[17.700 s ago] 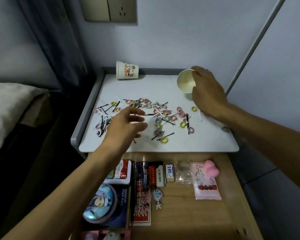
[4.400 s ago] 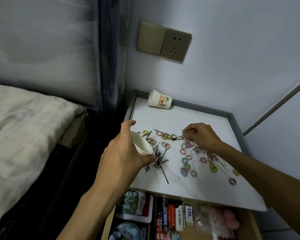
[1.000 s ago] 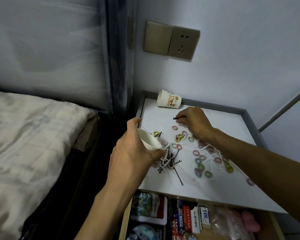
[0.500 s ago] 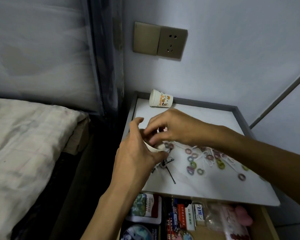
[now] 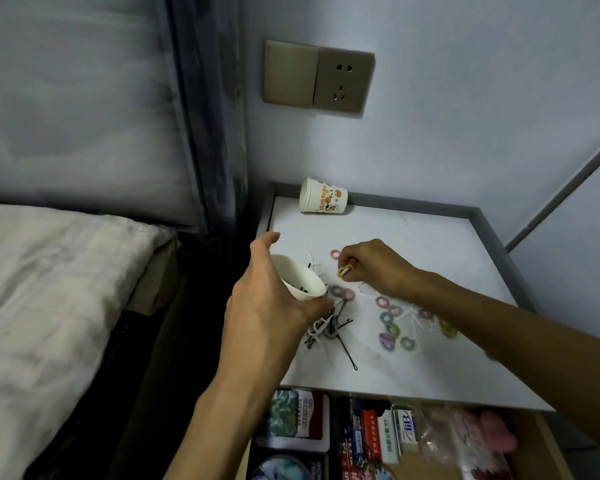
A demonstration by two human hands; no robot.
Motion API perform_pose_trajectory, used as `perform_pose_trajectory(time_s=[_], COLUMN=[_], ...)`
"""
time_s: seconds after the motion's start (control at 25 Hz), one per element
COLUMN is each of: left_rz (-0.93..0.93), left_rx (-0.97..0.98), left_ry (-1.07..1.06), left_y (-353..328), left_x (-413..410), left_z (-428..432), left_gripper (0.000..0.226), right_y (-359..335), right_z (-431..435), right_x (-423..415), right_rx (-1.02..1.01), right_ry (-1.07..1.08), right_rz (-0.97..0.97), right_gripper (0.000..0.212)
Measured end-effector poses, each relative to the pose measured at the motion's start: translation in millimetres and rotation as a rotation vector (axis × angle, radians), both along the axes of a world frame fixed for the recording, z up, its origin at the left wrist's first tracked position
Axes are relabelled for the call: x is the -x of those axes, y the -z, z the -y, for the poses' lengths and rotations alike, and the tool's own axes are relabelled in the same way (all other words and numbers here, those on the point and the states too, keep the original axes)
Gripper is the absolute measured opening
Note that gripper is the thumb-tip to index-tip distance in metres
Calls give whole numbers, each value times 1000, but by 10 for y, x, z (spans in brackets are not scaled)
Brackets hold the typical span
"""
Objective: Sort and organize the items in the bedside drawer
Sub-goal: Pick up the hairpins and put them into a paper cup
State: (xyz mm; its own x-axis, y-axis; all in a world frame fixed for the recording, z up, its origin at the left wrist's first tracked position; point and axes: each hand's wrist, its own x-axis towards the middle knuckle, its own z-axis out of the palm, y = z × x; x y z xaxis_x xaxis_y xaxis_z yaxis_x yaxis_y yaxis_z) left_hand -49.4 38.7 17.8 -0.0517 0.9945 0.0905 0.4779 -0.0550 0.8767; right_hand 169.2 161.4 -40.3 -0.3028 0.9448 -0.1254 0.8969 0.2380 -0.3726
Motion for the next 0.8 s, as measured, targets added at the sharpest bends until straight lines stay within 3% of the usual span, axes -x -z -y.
perform_pose_trajectory(time_s=[0.16, 0.36, 0.56, 0.8], left_rz=[8, 10, 3, -4], left_rx=[-11, -13, -7, -1], left_ry=[-2, -2, -25, -40], left_y=[-7, -14, -39, -48], left_x=[-13, -12, -5, -7], left_z=[8, 8, 14, 19], left_gripper=[102, 101, 99, 97], right_y=[21, -163, -296, -349], right_z=[-28, -15, -18, -12], right_x=[-47, -154, -219, -254], right_rx=[5, -12, -17, -39], right_ry=[4, 137, 100, 80], right_rz=[93, -75, 56, 143], right_gripper=[17, 5, 39, 41])
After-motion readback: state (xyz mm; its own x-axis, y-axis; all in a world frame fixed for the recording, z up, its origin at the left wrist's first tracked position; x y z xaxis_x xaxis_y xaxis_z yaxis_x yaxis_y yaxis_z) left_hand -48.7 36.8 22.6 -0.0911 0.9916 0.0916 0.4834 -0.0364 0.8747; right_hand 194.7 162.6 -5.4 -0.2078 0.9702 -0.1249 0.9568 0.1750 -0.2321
